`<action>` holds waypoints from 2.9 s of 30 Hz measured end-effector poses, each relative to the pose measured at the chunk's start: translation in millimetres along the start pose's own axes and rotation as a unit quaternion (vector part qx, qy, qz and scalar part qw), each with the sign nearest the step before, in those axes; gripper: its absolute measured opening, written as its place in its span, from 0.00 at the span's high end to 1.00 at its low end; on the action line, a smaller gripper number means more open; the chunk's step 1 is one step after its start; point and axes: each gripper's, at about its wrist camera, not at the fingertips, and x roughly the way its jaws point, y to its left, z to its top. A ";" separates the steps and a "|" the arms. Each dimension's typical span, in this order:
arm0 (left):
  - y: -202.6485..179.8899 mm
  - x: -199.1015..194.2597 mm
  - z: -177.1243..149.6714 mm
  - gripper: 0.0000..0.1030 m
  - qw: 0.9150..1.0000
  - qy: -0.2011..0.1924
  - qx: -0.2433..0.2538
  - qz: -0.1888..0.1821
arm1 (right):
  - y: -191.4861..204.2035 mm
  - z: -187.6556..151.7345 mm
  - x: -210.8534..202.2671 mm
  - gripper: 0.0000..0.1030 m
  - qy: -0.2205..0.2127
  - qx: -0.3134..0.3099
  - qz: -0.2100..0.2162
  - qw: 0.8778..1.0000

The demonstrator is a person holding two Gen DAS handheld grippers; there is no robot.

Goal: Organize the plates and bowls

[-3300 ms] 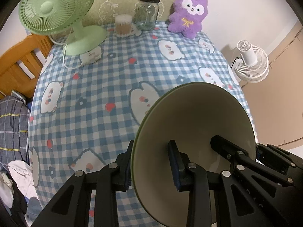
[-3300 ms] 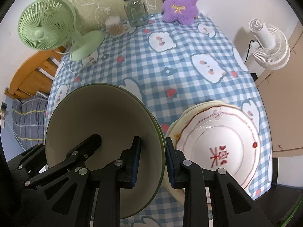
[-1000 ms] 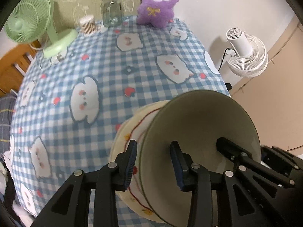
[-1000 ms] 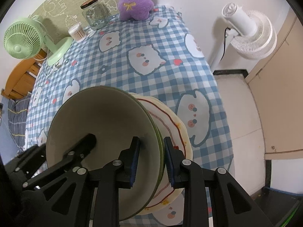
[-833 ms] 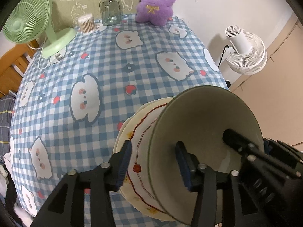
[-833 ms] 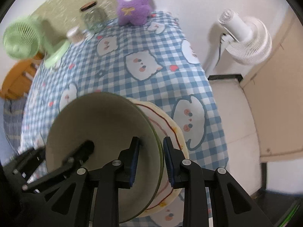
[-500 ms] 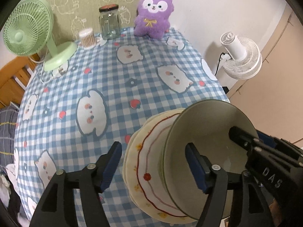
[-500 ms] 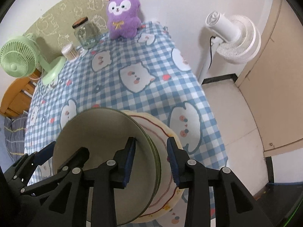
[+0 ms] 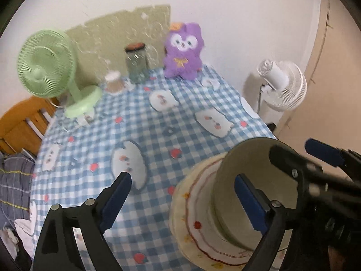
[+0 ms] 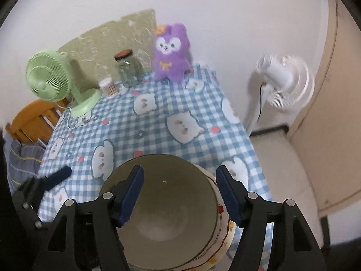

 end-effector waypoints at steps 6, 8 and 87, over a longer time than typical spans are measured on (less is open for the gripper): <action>12.5 -35.8 -13.2 0.09 1.000 -0.014 -0.025 0.010 | 11.4 -14.2 -29.2 0.33 -0.015 0.001 -0.004 1.000; 14.7 -54.8 -16.4 0.09 0.999 -0.031 -0.027 0.025 | 15.9 -13.7 -40.3 0.33 -0.022 -0.009 -0.019 1.000; 54.8 -220.1 -102.0 0.01 0.972 -0.188 -0.078 0.113 | 59.4 -81.0 -192.5 0.25 -0.153 -0.022 -0.013 0.988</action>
